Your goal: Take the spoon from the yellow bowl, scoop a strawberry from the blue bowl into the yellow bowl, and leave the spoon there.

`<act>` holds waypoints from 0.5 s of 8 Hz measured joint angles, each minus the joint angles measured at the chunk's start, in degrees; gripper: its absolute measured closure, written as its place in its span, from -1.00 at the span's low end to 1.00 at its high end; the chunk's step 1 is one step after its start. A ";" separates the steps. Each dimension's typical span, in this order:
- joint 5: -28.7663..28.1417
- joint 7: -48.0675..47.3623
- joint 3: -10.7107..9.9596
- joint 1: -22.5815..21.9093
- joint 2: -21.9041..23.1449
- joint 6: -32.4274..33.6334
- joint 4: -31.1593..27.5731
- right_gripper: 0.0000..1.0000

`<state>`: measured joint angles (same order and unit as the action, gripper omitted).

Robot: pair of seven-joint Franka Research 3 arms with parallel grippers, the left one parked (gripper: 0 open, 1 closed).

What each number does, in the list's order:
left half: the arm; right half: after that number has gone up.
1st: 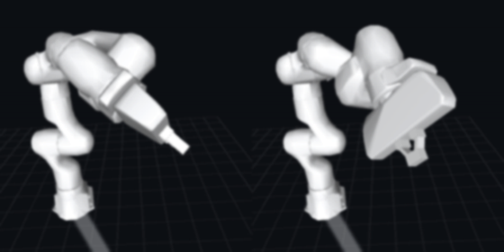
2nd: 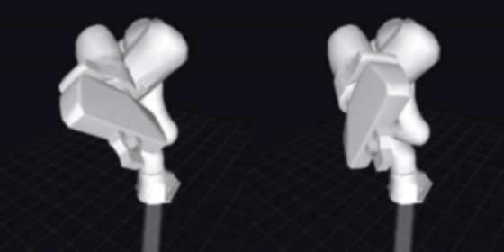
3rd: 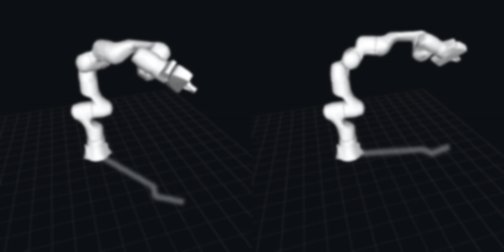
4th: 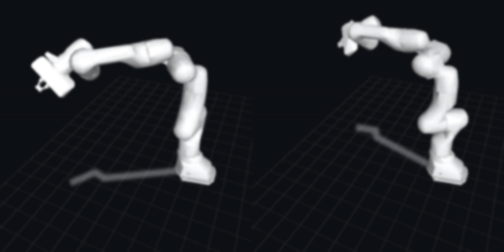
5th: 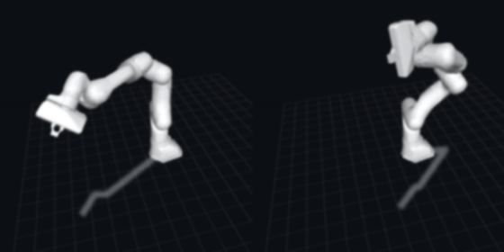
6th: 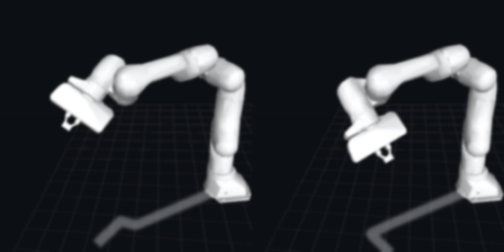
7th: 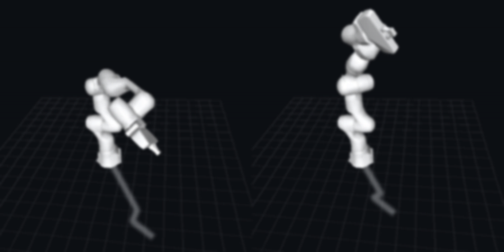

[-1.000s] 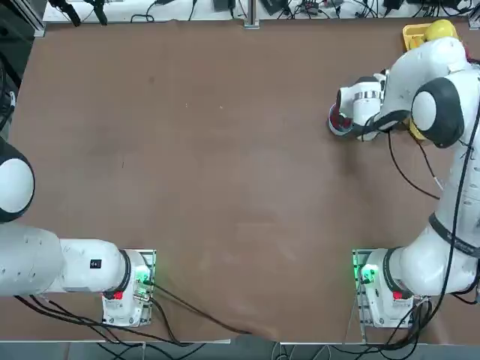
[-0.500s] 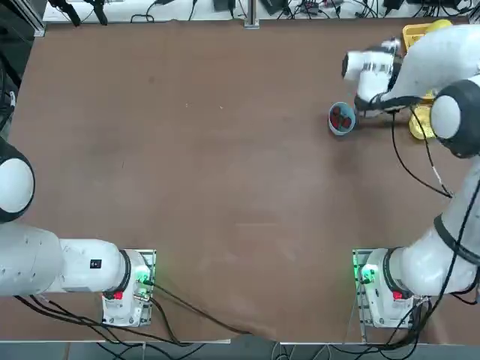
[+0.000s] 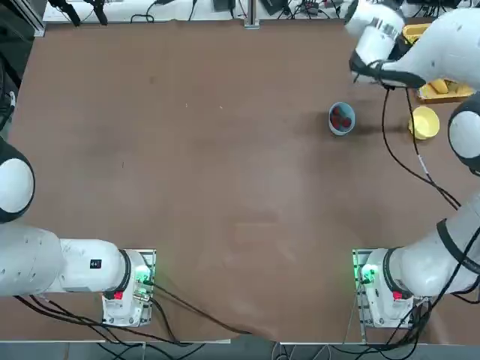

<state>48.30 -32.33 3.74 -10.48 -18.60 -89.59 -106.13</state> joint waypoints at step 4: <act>-25.61 -3.12 0.05 0.00 2.51 -0.20 7.32 0.77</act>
<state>22.69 -35.45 3.80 -10.48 -16.08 -89.79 -98.81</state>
